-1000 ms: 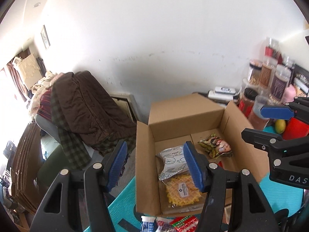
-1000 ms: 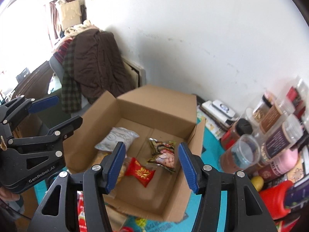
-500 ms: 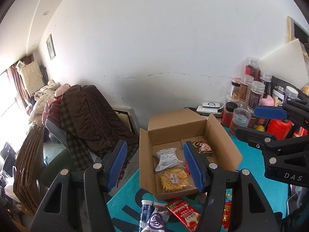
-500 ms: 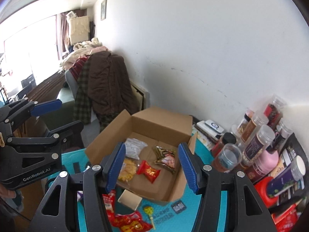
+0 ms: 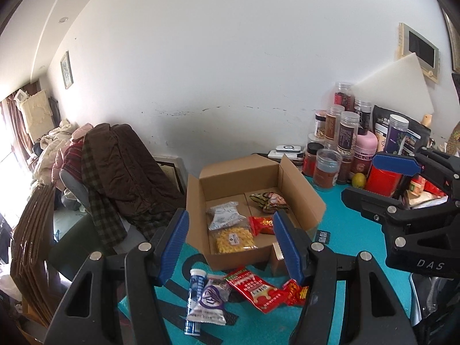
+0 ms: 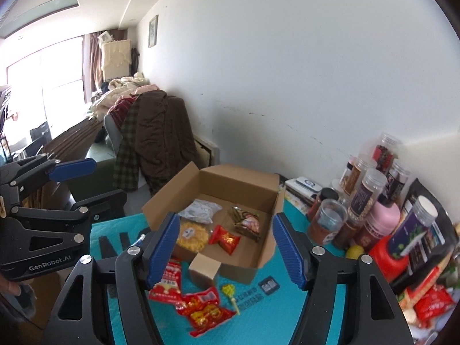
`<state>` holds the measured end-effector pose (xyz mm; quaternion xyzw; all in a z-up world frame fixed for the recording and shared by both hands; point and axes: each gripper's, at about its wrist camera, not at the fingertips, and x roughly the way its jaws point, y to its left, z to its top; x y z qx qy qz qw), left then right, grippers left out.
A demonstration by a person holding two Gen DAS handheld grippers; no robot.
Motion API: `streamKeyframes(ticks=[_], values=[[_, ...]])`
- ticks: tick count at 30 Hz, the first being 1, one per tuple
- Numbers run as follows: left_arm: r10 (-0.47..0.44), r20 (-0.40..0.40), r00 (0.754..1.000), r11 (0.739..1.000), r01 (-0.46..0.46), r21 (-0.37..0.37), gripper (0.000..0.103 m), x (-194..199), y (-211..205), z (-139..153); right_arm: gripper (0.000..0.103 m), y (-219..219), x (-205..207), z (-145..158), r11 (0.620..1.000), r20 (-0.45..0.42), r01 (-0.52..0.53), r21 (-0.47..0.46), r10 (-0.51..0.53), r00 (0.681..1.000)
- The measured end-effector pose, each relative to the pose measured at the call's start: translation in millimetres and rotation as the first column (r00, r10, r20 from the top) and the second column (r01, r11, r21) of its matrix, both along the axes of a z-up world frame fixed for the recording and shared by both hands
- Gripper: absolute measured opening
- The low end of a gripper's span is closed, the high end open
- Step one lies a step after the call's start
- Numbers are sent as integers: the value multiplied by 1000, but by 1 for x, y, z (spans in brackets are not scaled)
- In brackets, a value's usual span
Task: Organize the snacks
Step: 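Move both tools back from the box toward the remaining snacks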
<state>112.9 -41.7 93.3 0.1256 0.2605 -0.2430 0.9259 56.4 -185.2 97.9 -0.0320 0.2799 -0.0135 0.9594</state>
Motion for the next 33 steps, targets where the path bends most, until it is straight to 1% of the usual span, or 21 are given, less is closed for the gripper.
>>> streamKeyframes(ticks=[6, 14, 21, 26, 33], values=[[-10, -41, 999, 1000, 10, 0, 61, -8, 1, -21, 68, 1, -16, -21, 1000, -13, 26, 2, -26, 1000], [-6, -137, 990, 1000, 5, -3, 61, -5, 6, -59, 68, -1, -30, -53, 998, -52, 62, 29, -60, 997], [0, -188, 982, 1000, -1, -1, 61, -6, 12, -86, 68, -4, -33, -88, 993, -99, 72, 90, -63, 993], [-14, -236, 972, 1000, 12, -10, 61, -7, 17, -105, 68, -1, -30, -111, 991, -138, 82, 104, -67, 988], [-24, -269, 963, 1000, 24, 0, 61, -10, 18, -126, 69, 3, -25, -138, 990, -192, 82, 110, -60, 980]])
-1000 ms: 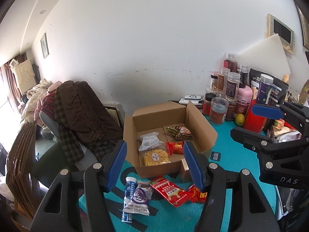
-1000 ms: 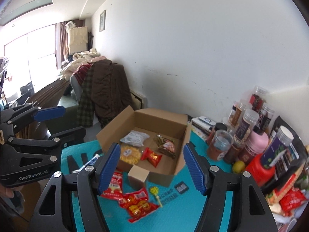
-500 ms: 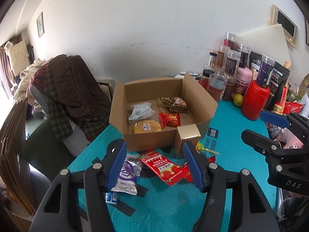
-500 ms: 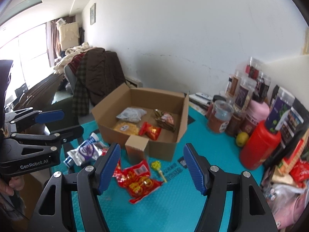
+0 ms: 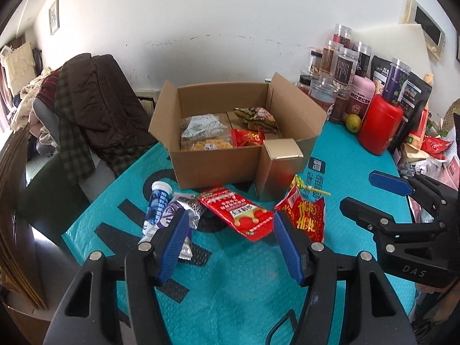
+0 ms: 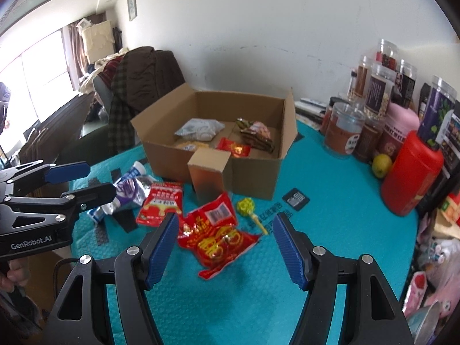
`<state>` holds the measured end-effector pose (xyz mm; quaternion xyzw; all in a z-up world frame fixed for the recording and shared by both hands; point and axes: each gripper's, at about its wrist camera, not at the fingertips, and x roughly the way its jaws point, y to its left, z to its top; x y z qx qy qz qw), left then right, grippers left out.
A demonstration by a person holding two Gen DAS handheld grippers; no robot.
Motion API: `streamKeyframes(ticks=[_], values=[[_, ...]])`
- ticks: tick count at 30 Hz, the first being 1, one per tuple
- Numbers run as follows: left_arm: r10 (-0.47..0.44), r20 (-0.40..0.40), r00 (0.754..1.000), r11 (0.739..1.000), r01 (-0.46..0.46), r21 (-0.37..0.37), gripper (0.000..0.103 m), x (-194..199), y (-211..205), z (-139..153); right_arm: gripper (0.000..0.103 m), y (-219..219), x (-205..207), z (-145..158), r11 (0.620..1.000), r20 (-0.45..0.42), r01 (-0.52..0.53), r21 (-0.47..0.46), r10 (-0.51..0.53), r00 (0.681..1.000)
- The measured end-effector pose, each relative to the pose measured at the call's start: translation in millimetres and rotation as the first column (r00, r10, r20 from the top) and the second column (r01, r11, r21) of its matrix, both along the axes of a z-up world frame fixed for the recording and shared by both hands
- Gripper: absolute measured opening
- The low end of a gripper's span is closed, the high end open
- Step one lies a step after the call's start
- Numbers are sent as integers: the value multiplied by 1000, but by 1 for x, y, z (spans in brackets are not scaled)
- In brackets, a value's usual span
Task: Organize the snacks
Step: 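Move both tools back from the box toward the remaining snacks, then grasp the red candy bag with the right tool while the left tool grasps the red sausage stick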
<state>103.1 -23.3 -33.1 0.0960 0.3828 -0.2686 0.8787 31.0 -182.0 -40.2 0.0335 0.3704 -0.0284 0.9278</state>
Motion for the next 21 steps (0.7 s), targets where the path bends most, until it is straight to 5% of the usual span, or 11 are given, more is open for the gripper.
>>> streamKeyframes(ticks=[10, 14, 21], values=[[-6, -90, 996, 1000, 4, -14, 61, 1, 5, -29, 77, 7, 13, -37, 999, -81, -48, 19, 50, 995], [-6, -126, 992, 1000, 2, -29, 61, 5, 5, -38, 93, 7, 20, -46, 997, -104, -74, 19, 75, 992], [15, -146, 989, 999, -21, -40, 61, 16, 6, -43, 100, 4, 41, -61, 987, -146, -157, 25, 158, 977]])
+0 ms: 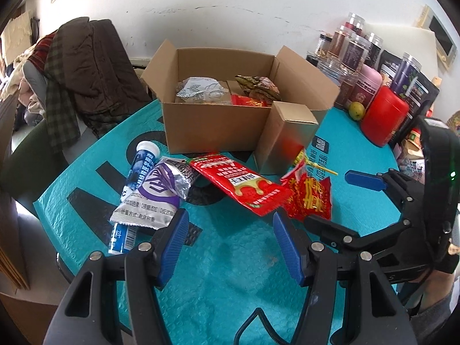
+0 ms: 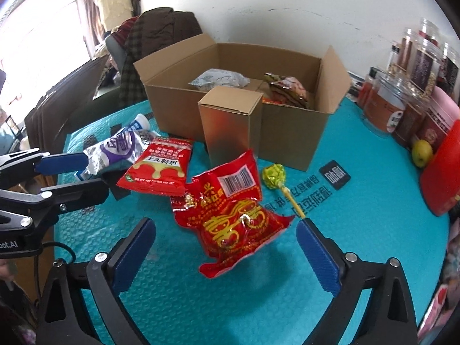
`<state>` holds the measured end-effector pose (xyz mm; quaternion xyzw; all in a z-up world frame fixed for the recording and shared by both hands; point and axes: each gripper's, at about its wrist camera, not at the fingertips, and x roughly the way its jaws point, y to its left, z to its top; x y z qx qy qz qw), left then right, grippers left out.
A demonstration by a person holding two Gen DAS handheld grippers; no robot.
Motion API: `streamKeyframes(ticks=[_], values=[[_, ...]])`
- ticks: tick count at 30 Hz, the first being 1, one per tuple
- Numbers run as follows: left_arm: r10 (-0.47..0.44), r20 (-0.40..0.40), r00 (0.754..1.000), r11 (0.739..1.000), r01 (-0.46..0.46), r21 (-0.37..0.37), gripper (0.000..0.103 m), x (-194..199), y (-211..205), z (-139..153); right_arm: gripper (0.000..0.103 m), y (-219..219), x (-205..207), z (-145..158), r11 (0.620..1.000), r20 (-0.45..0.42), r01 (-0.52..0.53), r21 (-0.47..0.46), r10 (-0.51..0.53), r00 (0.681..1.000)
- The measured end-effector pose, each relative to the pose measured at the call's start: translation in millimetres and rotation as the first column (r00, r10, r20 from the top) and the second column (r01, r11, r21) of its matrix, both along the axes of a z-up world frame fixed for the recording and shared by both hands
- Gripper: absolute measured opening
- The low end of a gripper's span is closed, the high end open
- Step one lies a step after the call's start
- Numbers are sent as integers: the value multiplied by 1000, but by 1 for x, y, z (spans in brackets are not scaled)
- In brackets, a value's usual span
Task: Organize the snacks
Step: 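Grasp the red candy bag with the right tool while the left tool grasps the red sausage stick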
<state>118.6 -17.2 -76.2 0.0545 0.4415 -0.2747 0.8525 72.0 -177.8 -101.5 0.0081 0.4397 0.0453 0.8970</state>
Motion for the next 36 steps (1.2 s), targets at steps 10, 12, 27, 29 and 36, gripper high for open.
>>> streamKeyframes(ticks=[10, 12, 27, 29, 36], values=[[12, -51, 999, 999, -13, -30, 61, 19, -6, -8, 100, -1, 30, -30, 994, -89, -101, -32, 98, 991], [4, -54, 999, 1000, -5, -25, 61, 21, -11, -9, 100, -3, 32, -34, 994, -99, -105, -26, 102, 990], [-3, -119, 993, 1000, -1, -27, 61, 33, -31, -19, 68, -25, -1, -33, 998, -87, 32, -49, -36, 996], [1, -125, 992, 1000, -5, -31, 61, 33, -31, -19, 68, -31, -6, -32, 997, -83, 60, -42, -63, 995], [35, -134, 990, 999, -35, -1, 61, 35, -42, -28, 68, -38, -13, -29, 994, -83, 107, -38, -110, 990]])
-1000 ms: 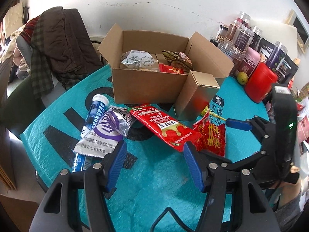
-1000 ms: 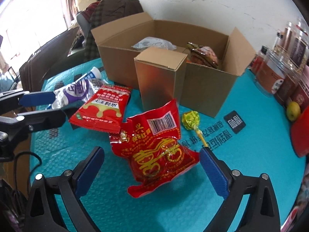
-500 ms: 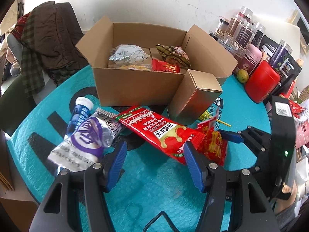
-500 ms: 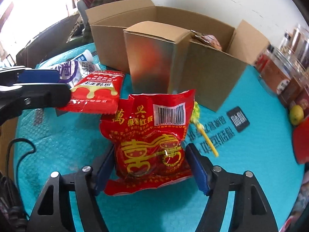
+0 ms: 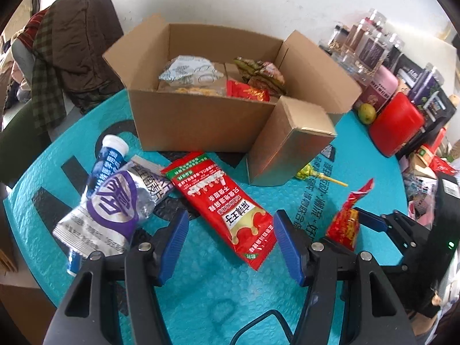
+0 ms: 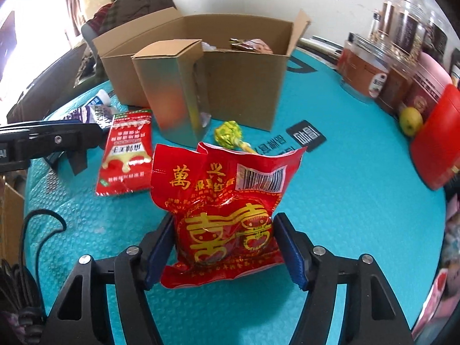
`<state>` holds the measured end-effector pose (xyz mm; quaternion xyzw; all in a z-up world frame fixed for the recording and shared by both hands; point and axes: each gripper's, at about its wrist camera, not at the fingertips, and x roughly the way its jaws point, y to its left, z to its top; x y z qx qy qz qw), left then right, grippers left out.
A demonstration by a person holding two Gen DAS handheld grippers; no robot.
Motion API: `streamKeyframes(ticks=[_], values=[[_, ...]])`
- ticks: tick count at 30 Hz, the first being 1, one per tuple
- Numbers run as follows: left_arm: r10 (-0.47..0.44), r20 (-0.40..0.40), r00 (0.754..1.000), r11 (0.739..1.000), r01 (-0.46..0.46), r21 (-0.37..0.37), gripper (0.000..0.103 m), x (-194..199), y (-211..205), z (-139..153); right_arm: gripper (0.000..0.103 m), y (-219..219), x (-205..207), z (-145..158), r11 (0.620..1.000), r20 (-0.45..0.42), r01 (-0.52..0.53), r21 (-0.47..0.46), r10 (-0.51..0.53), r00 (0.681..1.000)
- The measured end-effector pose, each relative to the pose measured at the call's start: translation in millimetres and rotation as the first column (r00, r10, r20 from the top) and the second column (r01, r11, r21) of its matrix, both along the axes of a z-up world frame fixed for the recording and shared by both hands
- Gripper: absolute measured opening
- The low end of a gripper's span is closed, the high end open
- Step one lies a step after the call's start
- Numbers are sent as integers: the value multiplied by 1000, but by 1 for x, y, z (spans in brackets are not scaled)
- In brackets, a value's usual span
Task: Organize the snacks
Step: 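Grasp the red candy bag with the right tool while the left tool grasps the red sausage stick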
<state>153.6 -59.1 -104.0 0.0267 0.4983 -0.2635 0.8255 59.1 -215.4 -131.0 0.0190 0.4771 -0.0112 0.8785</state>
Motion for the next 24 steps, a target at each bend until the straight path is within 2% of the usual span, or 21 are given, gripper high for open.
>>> streamKeyframes(ticks=[5, 10, 11, 15, 19, 21, 22, 24], values=[[44, -49, 998, 998, -41, 52, 60, 10, -13, -20, 68, -4, -5, 0, 1000, 2, 13, -13, -13, 1000], [74, -117, 990, 996, -68, 55, 60, 24, -21, -36, 69, -7, -6, -1, 999, 5, 31, -29, -31, 1000], [80, -89, 993, 995, -74, 68, 61, 24, -23, -36, 69, -7, -5, -1, 999, 7, 31, -25, -31, 999], [74, -61, 995, 989, -65, 136, 61, 29, -34, -38, 69, -6, -5, -1, 999, 9, 33, -25, -33, 999], [53, -13, 999, 993, -51, 108, 60, 29, -36, -40, 69, -5, -5, -1, 999, 11, 38, -35, -37, 999], [42, 8, 999, 994, -43, 97, 44, 24, -34, -39, 69, -5, -5, -1, 999, 13, 41, -33, -41, 999], [30, 3, 1000, 996, -30, 81, 41, 23, -33, -39, 69, -5, -6, -1, 998, 13, 45, -32, -44, 999], [-3, -12, 1000, 999, 4, 53, 27, 20, -32, -36, 69, -6, -6, -1, 998, 14, 52, -27, -52, 999]])
